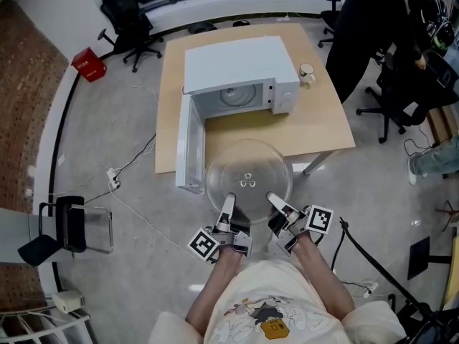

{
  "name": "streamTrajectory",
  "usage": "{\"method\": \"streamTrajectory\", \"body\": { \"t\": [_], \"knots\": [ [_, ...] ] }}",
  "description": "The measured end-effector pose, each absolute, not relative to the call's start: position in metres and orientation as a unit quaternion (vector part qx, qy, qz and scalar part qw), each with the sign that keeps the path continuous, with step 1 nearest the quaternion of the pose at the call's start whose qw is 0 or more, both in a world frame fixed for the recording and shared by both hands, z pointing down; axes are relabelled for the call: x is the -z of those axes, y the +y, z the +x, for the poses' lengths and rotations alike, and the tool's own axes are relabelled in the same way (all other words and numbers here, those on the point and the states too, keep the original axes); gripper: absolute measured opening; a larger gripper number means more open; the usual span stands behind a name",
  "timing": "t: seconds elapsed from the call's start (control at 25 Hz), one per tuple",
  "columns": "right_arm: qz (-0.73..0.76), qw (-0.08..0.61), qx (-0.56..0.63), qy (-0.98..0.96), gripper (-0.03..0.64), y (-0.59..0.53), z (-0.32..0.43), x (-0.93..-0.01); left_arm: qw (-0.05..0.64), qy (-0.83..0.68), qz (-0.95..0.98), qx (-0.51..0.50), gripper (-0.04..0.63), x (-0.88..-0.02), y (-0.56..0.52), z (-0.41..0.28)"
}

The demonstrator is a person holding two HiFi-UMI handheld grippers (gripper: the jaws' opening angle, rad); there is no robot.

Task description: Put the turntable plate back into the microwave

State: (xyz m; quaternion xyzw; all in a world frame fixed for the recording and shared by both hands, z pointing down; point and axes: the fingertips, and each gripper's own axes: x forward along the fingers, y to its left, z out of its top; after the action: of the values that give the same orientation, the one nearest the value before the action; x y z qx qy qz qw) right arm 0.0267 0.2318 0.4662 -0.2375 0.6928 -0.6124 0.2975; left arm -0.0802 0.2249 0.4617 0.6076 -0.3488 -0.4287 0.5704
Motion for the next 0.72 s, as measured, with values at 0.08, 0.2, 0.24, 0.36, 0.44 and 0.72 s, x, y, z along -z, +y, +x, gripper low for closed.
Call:
{"method": "streamTrajectory", "body": {
  "t": [0.08, 0.2, 0.24, 0.36, 0.44, 0.72],
  "knots": [
    [-0.235, 0.300, 0.615, 0.690, 0.046, 0.231, 0.027, -0.464, 0.570, -0.349, 0.607, 0.430, 0.032, -0.461, 0.225, -0.080],
    [-0.233, 0.299, 0.618, 0.689, 0.044, 0.230, 0.029, -0.464, 0.570, -0.351, 0.605, 0.431, 0.032, -0.461, 0.224, -0.078],
    [-0.231, 0.298, 0.619, 0.689, 0.044, 0.229, 0.029, -0.465, 0.570, -0.353, 0.604, 0.431, 0.031, -0.462, 0.224, -0.077],
    [-0.226, 0.293, 0.623, 0.690, 0.043, 0.225, 0.034, -0.467, 0.569, -0.359, 0.599, 0.434, 0.031, -0.464, 0.222, -0.073],
    [-0.220, 0.290, 0.626, 0.689, 0.044, 0.221, 0.040, -0.467, 0.567, -0.363, 0.595, 0.439, 0.031, -0.464, 0.219, -0.066],
    [-0.202, 0.270, 0.634, 0.696, 0.041, 0.208, 0.053, -0.470, 0.555, -0.382, 0.584, 0.454, 0.031, -0.470, 0.212, -0.055]
  ]
}}
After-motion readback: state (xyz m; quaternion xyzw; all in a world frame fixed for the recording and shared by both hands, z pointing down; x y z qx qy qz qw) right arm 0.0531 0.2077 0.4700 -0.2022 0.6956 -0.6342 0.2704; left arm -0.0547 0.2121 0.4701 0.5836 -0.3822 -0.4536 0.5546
